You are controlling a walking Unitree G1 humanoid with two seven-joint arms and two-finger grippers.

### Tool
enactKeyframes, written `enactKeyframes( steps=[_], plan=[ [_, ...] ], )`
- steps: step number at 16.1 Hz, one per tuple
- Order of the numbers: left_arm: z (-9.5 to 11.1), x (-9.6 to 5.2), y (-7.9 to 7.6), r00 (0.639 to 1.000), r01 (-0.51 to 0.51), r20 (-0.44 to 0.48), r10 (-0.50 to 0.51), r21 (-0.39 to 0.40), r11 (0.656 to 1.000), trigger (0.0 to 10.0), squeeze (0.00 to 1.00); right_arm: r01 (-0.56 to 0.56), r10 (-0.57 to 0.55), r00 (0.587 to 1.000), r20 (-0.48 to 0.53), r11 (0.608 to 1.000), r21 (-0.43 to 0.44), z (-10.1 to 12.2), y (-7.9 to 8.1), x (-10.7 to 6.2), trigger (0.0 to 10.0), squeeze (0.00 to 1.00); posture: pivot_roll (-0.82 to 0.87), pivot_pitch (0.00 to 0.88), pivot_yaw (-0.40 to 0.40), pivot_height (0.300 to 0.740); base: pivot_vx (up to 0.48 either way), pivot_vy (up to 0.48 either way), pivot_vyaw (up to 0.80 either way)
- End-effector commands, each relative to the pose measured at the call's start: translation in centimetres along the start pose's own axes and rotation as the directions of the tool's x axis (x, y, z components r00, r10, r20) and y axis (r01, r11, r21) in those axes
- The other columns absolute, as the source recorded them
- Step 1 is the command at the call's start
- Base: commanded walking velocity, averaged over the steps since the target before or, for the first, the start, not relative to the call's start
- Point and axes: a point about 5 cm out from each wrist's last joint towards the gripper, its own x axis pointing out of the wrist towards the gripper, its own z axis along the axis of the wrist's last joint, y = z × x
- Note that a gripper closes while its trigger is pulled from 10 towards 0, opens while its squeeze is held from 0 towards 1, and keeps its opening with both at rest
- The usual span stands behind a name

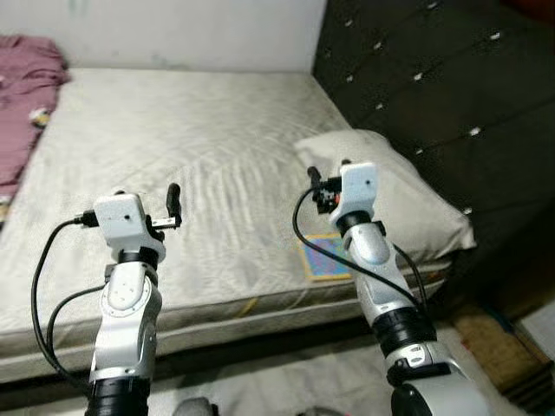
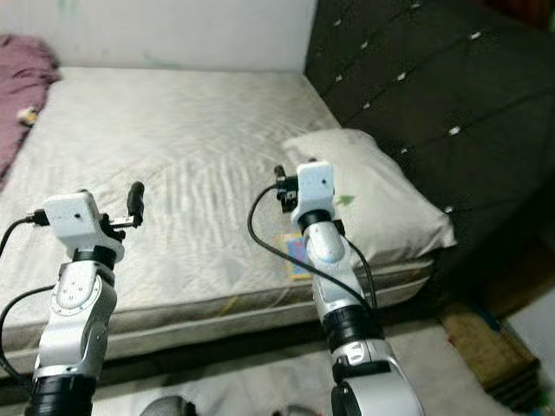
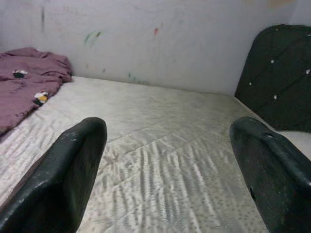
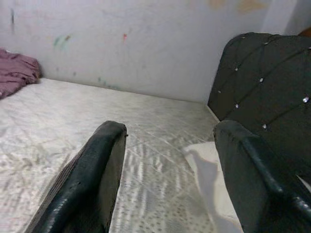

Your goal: Clean up the room

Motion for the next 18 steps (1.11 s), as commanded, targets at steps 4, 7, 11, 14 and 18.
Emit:
enactKeyframes(
  steps=[4,7,11,14,18],
  plan=[
    [-0.15,0.0,-1.07,0.999,0.041,-0.009,-0.042,-0.03,0.999,10.0,0.0,0.029,-0.029,1.0,-0.012,1.0,-0.004,-0.26,-1.1,-0.18,10.0,0.0,0.01,0.0,-0.068,0.74,0.0,0.422,0.0],
    [-0.13,0.05,-1.08,0.999,0.038,-0.008,-0.038,-0.03,0.999,10.0,0.0,0.027,-0.027,1.0,-0.014,1.0,-0.005,-0.27,-1.09,-0.15,10.0,0.0,0.0,0.0,-0.067,0.74,0.0,0.451,0.0],
    [-0.05,0.02,-1.13,0.999,0.041,-0.001,-0.041,-0.036,0.999,10.0,0.0,0.023,-0.023,1.0,-0.013,1.0,-0.006,-0.21,-1.06,-0.1,10.0,0.0,0.0,0.0,-0.068,0.74,0.0,0.448,0.0],
    [0.15,0.02,-1.12,0.999,0.042,0.014,-0.041,-0.035,0.999,10.0,0.0,0.015,-0.015,1.0,-0.015,1.0,-0.005,-0.19,-0.92,-0.02,10.0,0.0,0.0,0.0,-0.068,0.74,0.0,0.444,0.0],
    [0.18,-0.02,-1.19,0.999,0.053,0.014,-0.053,-0.027,0.998,10.0,0.0,0.017,-0.017,1.0,-0.016,1.0,-0.005,-0.21,-0.93,0.0,10.0,0.0,0.0,0.0,-0.068,0.74,0.0,0.0,0.0]
  ],
)
